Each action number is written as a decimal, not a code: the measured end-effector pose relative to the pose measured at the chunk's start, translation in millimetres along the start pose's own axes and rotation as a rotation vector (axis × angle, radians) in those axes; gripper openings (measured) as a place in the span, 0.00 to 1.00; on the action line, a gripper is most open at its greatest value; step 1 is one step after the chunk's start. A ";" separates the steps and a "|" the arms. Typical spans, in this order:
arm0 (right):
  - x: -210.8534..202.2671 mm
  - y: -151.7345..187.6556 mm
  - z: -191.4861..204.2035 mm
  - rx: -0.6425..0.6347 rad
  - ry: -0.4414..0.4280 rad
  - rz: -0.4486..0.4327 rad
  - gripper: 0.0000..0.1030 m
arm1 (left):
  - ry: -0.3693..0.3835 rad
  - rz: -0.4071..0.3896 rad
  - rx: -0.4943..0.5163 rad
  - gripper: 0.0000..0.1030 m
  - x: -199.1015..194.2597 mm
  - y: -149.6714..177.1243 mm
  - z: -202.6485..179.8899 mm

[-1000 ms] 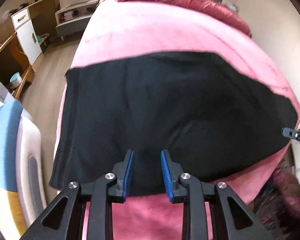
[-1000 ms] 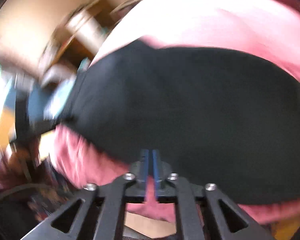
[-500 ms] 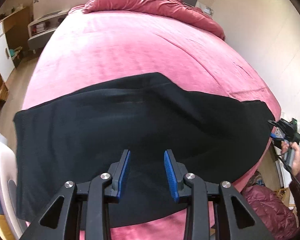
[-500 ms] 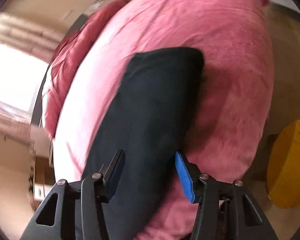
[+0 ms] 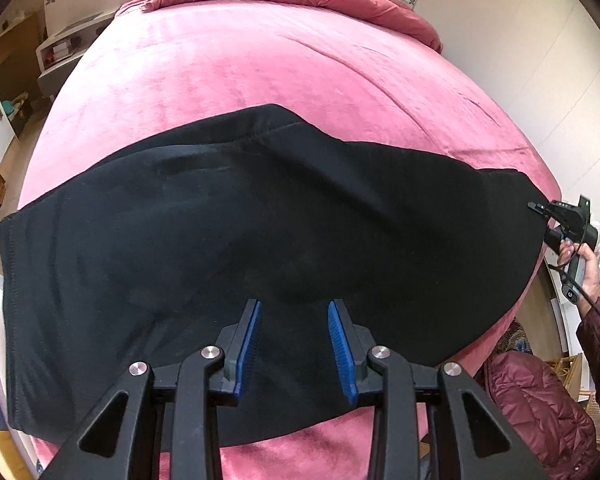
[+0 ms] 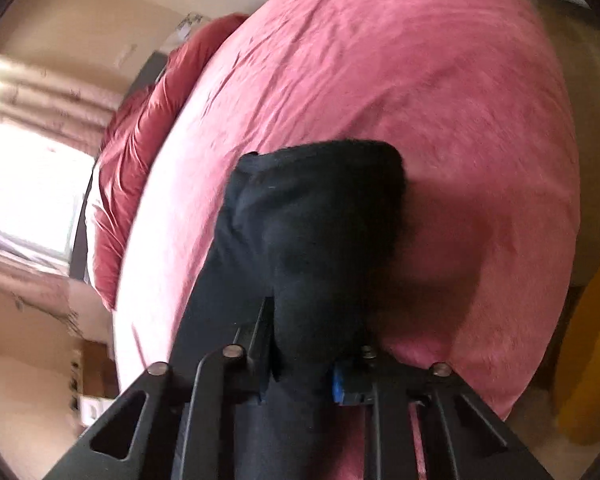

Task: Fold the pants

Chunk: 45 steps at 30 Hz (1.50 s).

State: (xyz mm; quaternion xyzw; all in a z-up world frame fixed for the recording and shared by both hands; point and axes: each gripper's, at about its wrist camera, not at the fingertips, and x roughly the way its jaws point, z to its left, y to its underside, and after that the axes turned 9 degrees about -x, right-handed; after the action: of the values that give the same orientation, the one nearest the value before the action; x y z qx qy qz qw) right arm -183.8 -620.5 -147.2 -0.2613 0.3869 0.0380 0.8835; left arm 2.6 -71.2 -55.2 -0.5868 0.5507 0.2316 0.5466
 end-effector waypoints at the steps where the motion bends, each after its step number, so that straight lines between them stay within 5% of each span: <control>1: -1.4 -1.2 7.9 -0.031 0.005 -0.002 0.16 | 0.000 0.001 0.000 0.34 1.9 -0.4 -1.0; 7: -35.2 -2.9 73.2 -0.251 -0.086 -0.018 0.15 | 0.010 0.020 -0.018 0.34 14.0 -1.1 -3.3; 13: -56.9 30.2 158.9 -0.499 -0.195 0.031 0.15 | 0.044 0.015 -0.044 0.34 12.0 0.6 -0.5; 21: -24.5 125.6 270.0 -0.798 -0.279 0.209 0.15 | 0.057 -0.012 -0.093 0.34 -2.8 3.0 18.1; 31: 22.9 268.9 312.8 -1.154 -0.216 0.420 0.16 | 0.134 -0.012 -0.164 0.36 -17.5 3.2 37.6; 36: 21.0 283.4 304.6 -1.200 -0.188 0.427 0.26 | 0.228 -0.002 -0.209 0.50 -24.4 -3.5 48.4; 38: 12.3 285.3 305.6 -1.187 -0.227 0.461 0.36 | 0.261 0.004 -0.221 0.50 -25.2 -6.5 50.2; 40: 6.4 282.3 314.2 -1.182 -0.290 0.517 0.67 | 0.275 0.007 -0.229 0.51 -26.7 -9.4 51.3; 45: -28.1 276.0 296.7 -1.174 -0.337 0.512 0.70 | 0.303 0.037 -0.251 0.63 -22.3 -10.6 55.7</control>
State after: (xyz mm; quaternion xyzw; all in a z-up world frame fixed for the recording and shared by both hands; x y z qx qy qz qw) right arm -80.8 -233.5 -79.4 -0.5899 0.2083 0.4916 0.6058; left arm 24.2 -14.7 -48.0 -0.6684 0.6041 0.2175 0.3755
